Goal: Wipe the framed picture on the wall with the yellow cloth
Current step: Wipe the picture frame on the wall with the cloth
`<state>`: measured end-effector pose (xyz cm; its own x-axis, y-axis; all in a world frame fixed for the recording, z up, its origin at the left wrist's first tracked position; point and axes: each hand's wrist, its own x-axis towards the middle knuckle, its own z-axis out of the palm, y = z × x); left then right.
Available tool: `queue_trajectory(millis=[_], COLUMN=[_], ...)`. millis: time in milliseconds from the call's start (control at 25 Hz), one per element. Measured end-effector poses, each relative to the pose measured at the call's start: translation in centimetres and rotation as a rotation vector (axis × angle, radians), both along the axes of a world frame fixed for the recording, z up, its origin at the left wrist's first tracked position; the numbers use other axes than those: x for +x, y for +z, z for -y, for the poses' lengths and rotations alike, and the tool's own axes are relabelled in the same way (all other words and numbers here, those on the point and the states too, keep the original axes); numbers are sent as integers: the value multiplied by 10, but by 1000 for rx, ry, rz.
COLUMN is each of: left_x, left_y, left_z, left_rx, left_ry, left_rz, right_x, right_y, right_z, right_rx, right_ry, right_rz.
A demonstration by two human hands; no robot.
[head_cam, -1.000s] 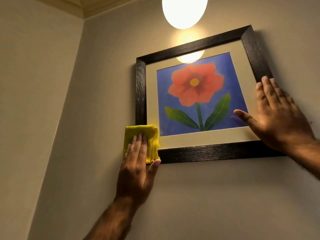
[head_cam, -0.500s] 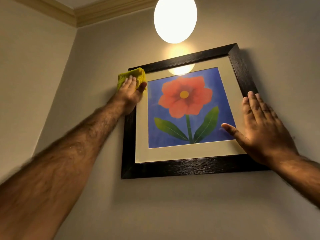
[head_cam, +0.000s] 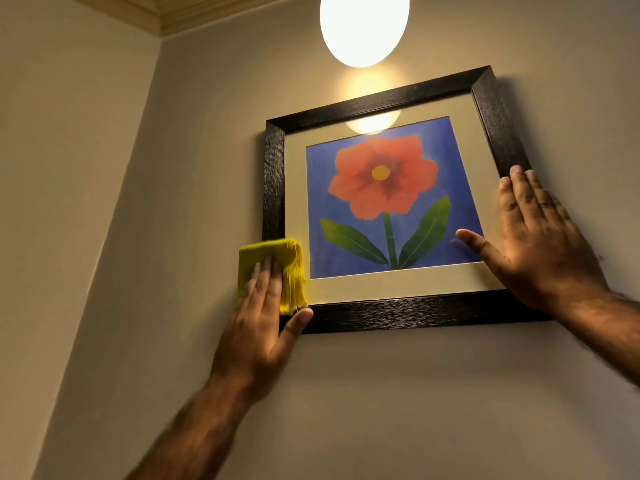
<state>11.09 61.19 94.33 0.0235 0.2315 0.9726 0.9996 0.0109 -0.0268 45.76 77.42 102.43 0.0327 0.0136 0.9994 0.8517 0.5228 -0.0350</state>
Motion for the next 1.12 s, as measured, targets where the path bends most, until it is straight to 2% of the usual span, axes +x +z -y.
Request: queue_trajectory(millis=[120,240,360,560,720,880,1120], left_x=[1,0,3,15,18,17,14], left_y=[-25,-6,49,176,218,186,69], left_z=[3,5,4,0,-7,-9,-4], left_rx=[-27,-18,8,4,28,54,83], left_ry=[17,11,7,67,112,118,94], left_rz=[33,23,22,57,77,58,-9], right_x=[0,-2,-1,-1,-4,-4,-3], right_y=[-1,-1,-1,1,-1,-1,-1], right_z=[0,0,-2,-5,-5,-3,-3], right_rx=[5,7,16,32,34,36,39], right_ry=[9,2,-6,-20,-27,-20,-1], right_rz=[-1,-2,-12,-15,-21,-19,-16])
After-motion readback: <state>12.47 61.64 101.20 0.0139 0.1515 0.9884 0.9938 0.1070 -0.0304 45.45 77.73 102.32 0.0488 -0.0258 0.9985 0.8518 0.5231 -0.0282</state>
